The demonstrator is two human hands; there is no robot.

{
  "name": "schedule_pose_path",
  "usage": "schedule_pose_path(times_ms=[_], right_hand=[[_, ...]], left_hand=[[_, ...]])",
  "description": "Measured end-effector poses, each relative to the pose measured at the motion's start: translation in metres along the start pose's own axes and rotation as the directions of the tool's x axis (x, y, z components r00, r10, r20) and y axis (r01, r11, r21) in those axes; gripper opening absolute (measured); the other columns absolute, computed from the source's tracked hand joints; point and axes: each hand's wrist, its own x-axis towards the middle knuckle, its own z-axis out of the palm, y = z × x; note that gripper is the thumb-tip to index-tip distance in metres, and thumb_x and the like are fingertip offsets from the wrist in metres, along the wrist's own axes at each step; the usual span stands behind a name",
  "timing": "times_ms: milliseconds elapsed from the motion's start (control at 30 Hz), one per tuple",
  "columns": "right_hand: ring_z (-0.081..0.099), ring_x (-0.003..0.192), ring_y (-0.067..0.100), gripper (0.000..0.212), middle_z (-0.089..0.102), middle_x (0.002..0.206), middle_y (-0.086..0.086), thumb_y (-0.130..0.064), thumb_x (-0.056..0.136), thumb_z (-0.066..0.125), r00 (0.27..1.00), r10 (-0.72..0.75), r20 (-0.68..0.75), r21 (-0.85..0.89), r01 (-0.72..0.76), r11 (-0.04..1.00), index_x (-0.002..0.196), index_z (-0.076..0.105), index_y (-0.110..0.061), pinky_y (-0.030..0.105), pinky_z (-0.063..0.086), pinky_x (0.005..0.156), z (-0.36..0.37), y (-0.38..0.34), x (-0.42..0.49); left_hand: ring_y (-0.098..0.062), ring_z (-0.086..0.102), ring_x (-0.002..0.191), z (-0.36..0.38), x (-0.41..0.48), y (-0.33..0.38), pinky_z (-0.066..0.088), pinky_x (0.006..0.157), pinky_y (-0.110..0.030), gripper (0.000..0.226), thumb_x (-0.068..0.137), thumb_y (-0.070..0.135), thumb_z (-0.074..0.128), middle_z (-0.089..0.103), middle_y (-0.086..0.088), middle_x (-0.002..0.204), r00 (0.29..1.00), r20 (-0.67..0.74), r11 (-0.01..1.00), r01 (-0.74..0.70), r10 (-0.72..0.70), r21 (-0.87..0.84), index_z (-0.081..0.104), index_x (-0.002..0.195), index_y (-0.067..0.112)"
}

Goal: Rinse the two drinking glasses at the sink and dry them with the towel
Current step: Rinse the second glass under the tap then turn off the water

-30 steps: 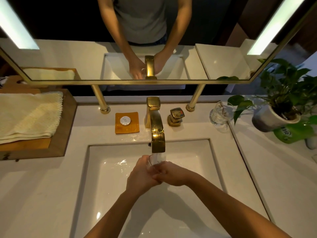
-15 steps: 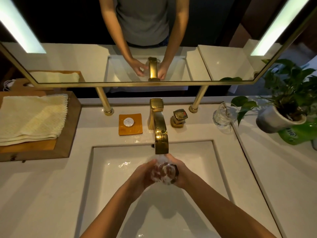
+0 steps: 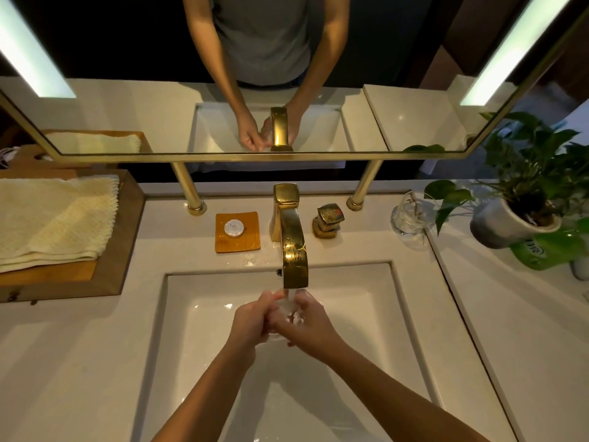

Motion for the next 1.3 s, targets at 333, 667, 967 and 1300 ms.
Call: schedule_pose_path(times_ms=[333,667,967,1300], right_hand=[[0.057,0.059,0.015,0.038,0.062,0.070,0.009,-0.030,0.099,0.037,0.741,0.573,0.351,0.625,-0.641,0.446,0.092,0.062,-0.003,0.024,0.046,0.049,-0.012,-0.017,0.012],[0.066,0.088,0.015,0.027,0.064,0.099,0.005,-0.039,0.094,0.050,0.947,-0.014,-0.321,0.102,0.049,0.994,0.107,0.057,-0.016,0.021,0.056,0.065,0.007,-0.007,0.008],[0.063,0.080,0.023,0.017,0.063,0.083,0.010,-0.013,0.100,0.046,0.961,0.013,-0.276,0.126,0.023,0.992,0.093,0.059,-0.006,0.023,0.054,0.060,0.003,0.009,0.019],[0.063,0.081,0.024,0.049,0.067,0.090,0.014,-0.047,0.101,0.032,0.718,0.670,0.192,0.544,-0.645,0.536,0.106,0.060,-0.007,0.035,0.054,0.066,-0.006,-0.011,0.032]], left_hand=[[-0.009,0.070,0.080,-0.008,-0.014,-0.005,0.055,0.074,-0.020,0.013,0.085,0.012,0.066,0.074,0.004,0.083,0.773,0.398,0.715,-0.622,0.495,0.319,0.072,0.093,0.020],[-0.019,0.061,0.063,0.031,-0.017,0.011,0.046,0.051,-0.025,0.020,0.080,0.024,0.067,0.065,-0.008,0.073,0.992,-0.129,0.969,-0.032,0.000,-0.246,0.063,0.090,0.007],[-0.014,0.059,0.059,0.032,-0.023,0.006,0.044,0.051,-0.023,0.023,0.085,0.029,0.065,0.066,-0.007,0.070,0.989,-0.099,0.992,-0.119,0.114,-0.049,0.067,0.088,0.006],[-0.003,0.068,0.074,0.007,-0.022,-0.028,0.054,0.068,-0.023,0.034,0.084,0.049,0.049,0.076,0.009,0.084,0.740,0.097,0.595,-0.604,0.665,0.529,0.073,0.101,0.033]])
